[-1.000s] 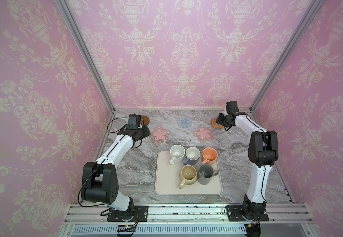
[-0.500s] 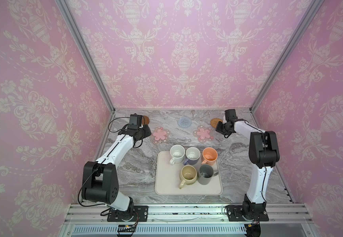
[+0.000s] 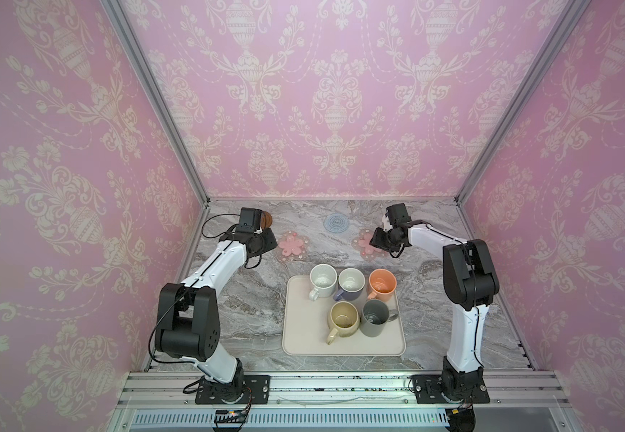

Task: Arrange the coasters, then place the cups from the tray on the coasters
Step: 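Swing the right gripper across toward the pink flower coaster near the left gripper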

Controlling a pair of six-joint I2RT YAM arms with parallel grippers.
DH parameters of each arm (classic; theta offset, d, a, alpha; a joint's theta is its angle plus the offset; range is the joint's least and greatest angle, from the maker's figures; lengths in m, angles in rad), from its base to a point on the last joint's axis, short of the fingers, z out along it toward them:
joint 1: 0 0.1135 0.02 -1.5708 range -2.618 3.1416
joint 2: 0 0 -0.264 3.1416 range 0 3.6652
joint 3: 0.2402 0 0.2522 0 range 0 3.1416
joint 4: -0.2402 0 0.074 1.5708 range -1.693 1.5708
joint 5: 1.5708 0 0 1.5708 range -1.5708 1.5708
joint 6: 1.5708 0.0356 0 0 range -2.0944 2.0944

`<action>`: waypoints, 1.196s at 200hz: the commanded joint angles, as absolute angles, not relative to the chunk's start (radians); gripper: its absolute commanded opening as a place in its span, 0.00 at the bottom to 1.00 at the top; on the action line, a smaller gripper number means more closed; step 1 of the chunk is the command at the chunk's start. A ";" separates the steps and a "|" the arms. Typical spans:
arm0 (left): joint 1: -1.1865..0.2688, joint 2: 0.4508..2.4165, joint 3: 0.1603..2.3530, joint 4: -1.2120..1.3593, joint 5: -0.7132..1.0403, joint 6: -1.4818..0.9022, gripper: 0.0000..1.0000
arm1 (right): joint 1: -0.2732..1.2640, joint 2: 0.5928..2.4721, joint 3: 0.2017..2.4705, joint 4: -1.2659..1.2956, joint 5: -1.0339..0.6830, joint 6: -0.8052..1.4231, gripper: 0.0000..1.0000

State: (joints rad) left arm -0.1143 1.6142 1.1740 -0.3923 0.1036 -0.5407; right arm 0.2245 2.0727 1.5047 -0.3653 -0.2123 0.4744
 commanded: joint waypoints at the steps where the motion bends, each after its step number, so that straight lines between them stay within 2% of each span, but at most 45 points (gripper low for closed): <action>1: -0.099 1.645 1.194 -0.441 0.128 -0.544 0.38 | 0.281 2.068 1.593 -0.385 -0.241 0.491 0.44; 113: 0.009 1.697 1.117 -0.324 0.293 -0.573 0.43 | 0.521 2.301 1.863 -0.386 -0.318 0.643 0.56; 239: 0.044 1.851 1.135 -0.239 0.366 -0.610 0.45 | 0.569 2.475 2.022 -0.387 -0.323 0.704 0.55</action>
State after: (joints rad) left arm 0.0326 1.8225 1.1286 -0.2665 0.3363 -0.5812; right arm 0.5591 2.4374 1.9835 -0.3706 -0.3161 0.6815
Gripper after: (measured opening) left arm 0.444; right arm 0.556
